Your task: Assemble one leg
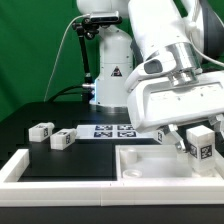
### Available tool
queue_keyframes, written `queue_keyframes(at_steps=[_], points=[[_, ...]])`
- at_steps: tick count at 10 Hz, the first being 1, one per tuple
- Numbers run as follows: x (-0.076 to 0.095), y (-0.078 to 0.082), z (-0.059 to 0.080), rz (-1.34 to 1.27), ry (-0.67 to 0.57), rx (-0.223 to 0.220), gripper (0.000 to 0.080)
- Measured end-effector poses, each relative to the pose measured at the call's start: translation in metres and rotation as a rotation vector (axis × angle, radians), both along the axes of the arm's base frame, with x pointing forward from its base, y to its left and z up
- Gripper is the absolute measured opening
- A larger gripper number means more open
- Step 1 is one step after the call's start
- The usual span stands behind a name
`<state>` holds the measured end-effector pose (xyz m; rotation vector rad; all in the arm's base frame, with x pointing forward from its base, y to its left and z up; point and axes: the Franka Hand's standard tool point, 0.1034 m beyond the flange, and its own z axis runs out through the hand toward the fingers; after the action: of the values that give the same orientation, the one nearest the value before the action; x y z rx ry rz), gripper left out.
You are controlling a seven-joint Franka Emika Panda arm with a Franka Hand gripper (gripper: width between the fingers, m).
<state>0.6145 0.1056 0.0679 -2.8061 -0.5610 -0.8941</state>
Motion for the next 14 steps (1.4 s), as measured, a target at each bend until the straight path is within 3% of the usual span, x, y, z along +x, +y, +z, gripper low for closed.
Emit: queue_keyframes(at_steps=[1,3,6,10,12,13,14], points=[[0.000,0.000,0.000,0.000,0.000,0.000,0.0623],[0.000,0.000,0.000,0.000,0.001,0.000,0.0646],[0.000,-0.001,0.000,0.000,0.003,0.000,0.0649],[0.011,-0.003,0.027,0.030,0.036,-0.019,0.0649],[0.016,-0.006,0.026,0.036,0.059,-0.018,0.0649],[0.013,-0.006,0.017,0.035,0.107,-0.007,0.0649],[0.010,0.001,0.015,0.058,0.230,0.003,0.0649]])
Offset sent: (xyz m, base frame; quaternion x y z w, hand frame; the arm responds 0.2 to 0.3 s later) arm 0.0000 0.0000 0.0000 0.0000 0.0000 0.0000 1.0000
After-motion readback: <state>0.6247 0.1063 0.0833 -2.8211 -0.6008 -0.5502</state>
